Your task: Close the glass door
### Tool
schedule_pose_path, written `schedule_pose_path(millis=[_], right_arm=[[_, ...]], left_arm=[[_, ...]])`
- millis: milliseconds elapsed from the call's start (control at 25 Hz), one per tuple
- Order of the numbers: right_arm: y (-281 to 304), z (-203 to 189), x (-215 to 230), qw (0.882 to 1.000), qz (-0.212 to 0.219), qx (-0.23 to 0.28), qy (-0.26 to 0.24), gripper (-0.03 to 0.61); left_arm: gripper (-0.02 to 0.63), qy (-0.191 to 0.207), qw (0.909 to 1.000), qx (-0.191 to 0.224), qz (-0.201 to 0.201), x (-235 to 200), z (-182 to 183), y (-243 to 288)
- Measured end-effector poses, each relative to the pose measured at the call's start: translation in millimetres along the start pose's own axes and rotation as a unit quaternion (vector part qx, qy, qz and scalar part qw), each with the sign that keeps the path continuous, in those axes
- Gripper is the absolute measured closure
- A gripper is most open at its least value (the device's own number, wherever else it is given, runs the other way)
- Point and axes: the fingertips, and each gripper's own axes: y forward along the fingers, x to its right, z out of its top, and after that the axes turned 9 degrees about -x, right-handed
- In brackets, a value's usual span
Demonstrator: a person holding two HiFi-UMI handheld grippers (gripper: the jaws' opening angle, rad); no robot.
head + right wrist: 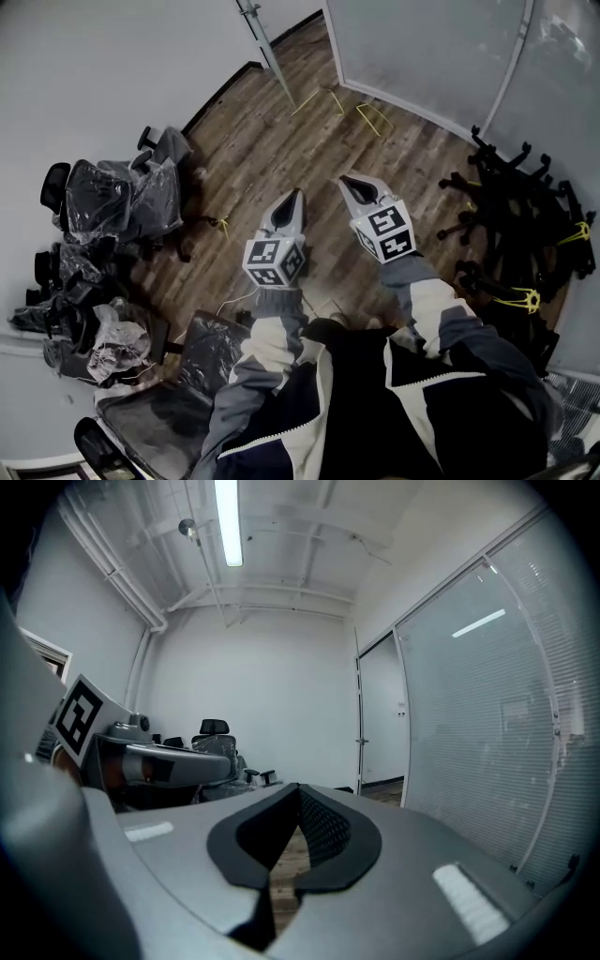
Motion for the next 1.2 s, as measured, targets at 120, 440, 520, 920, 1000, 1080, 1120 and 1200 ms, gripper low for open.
schedule_pose_path(millis=[120, 440, 520, 920, 1000, 1080, 1120, 1200], right_arm=[[19, 6, 10, 1.0, 0.004, -0.005, -0.015, 0.574], [106, 38, 52, 0.999, -0.022, -0.007, -0.029, 0.574], [139, 54, 59, 0.999, -0.03, -0.002, -0.029, 0.574], [287, 122, 70, 0.999, -0.044, 0.013, -0.02, 0.574], [307, 124, 71, 0.999, -0.043, 0.006, -0.022, 0.574], [324, 125, 73, 0.999, -0.042, 0.001, -0.028, 0.574], [332, 126, 75, 0.999, -0.041, -0.001, -0.031, 0.574], [345, 127, 82, 0.999, -0.038, -0.005, -0.034, 0.574]], left_arm=[[0.612, -0.006, 1.0, 0.006, -0.003, -14, 4, 22], [0.614, -0.003, 0.9994, 0.021, -0.026, -87, 27, 96], [0.614, 0.004, 0.9992, 0.019, -0.034, -116, 37, 117], [0.614, 0.031, 0.9973, 0.02, -0.064, -248, 89, 187], [0.612, 0.027, 0.9973, 0.019, -0.065, -266, 90, 197], [0.614, 0.022, 0.9975, 0.018, -0.065, -280, 87, 207], [0.614, 0.018, 0.9976, 0.018, -0.065, -286, 86, 212], [0.614, 0.011, 0.9978, 0.017, -0.063, -296, 83, 224]])
